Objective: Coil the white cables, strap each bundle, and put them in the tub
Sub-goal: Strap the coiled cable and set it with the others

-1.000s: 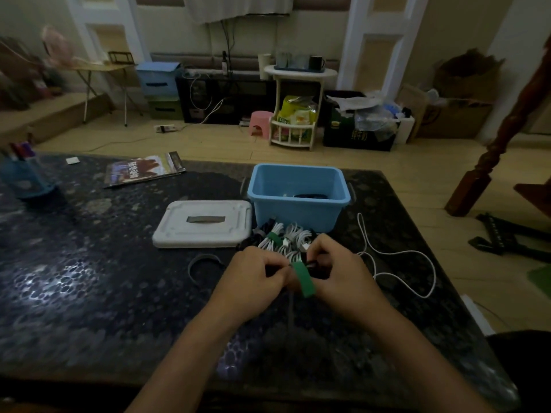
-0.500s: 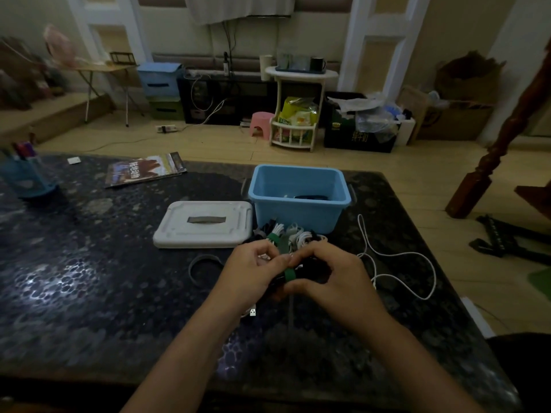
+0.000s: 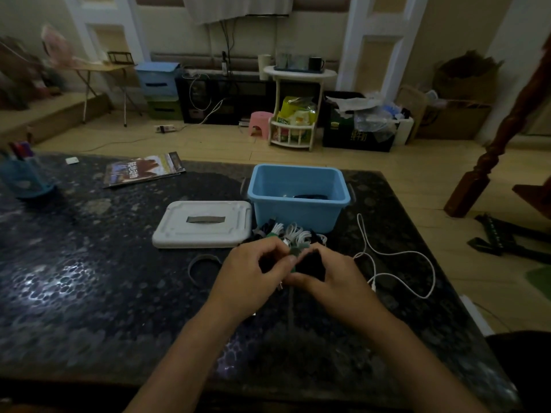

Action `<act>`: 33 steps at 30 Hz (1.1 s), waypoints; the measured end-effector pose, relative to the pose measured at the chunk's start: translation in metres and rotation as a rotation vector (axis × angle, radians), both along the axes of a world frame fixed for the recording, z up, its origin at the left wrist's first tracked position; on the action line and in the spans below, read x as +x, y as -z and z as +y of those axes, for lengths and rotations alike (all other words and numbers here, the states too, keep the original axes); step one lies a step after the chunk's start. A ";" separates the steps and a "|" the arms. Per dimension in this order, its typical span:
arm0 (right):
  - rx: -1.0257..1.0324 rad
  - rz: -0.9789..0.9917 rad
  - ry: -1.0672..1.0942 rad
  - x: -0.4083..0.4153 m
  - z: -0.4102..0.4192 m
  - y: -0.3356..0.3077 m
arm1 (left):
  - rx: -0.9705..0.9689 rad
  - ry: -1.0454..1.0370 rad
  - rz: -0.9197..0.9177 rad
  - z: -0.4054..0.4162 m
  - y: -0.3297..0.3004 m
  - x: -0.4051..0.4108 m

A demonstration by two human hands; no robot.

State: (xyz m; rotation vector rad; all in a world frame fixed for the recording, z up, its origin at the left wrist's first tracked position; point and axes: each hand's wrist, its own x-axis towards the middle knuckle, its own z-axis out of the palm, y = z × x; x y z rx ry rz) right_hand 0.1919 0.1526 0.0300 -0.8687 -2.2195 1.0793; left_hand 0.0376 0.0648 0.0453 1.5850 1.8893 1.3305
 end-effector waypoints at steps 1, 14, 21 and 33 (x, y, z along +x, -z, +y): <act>-0.032 0.012 -0.005 0.000 0.000 0.000 | 0.006 0.008 -0.010 0.000 0.000 -0.001; -0.285 0.167 -0.078 -0.004 -0.012 -0.003 | -0.075 -0.124 -0.399 0.001 -0.005 0.001; 0.277 0.108 -0.011 -0.004 -0.019 -0.003 | -0.077 -0.110 -0.574 0.002 -0.010 0.002; 0.274 0.078 0.050 -0.004 -0.016 -0.005 | -0.040 -0.154 -0.312 0.001 -0.008 -0.002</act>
